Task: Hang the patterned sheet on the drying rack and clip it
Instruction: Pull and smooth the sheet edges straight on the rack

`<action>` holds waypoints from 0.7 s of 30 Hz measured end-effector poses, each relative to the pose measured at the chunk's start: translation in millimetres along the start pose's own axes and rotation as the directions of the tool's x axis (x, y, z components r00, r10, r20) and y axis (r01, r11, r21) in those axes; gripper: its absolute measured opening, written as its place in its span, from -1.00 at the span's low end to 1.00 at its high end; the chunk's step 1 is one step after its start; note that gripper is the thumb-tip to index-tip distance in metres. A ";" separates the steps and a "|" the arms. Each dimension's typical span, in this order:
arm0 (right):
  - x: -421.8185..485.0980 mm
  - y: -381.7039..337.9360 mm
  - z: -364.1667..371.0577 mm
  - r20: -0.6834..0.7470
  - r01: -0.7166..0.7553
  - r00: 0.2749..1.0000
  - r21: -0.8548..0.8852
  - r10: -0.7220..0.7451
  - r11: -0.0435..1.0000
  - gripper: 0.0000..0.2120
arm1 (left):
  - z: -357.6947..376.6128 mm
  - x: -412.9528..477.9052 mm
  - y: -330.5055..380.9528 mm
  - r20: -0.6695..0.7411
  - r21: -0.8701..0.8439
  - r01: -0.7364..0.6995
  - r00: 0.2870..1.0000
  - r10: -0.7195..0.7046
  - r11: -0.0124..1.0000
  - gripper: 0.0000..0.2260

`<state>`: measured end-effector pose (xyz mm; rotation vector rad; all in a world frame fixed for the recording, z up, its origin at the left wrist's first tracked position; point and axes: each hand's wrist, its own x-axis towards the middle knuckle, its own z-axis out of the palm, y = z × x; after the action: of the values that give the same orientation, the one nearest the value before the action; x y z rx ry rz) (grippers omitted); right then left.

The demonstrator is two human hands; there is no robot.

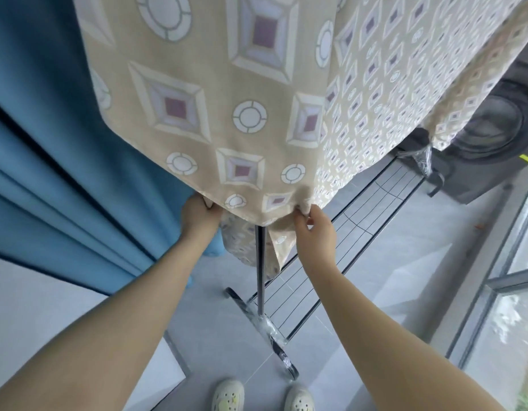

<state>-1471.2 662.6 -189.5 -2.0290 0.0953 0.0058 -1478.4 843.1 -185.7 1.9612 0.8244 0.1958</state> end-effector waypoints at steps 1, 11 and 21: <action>-1.1 0.2 -2.1 -0.001 -0.014 1.000 0.014 0.014 1.000 -0.82 | -3.2 -7.9 -5.7 0.004 -0.040 -0.046 0.999 0.047 0.998 -0.81; -6.9 18.7 3.1 0.212 -0.090 0.971 -0.112 0.112 0.990 -0.68 | -27.8 -51.9 -38.2 -0.032 -0.190 -0.049 0.999 0.044 0.980 -0.98; -19.2 17.3 -9.1 0.116 -0.063 0.991 -0.052 0.069 0.997 -0.91 | -34.7 -67.5 -62.0 0.135 0.306 -0.123 0.987 0.084 0.944 -0.72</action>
<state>-1491.8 648.0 -200.0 -2.0679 0.0887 0.1707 -1574.3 845.2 -205.7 2.2932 0.7061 0.0062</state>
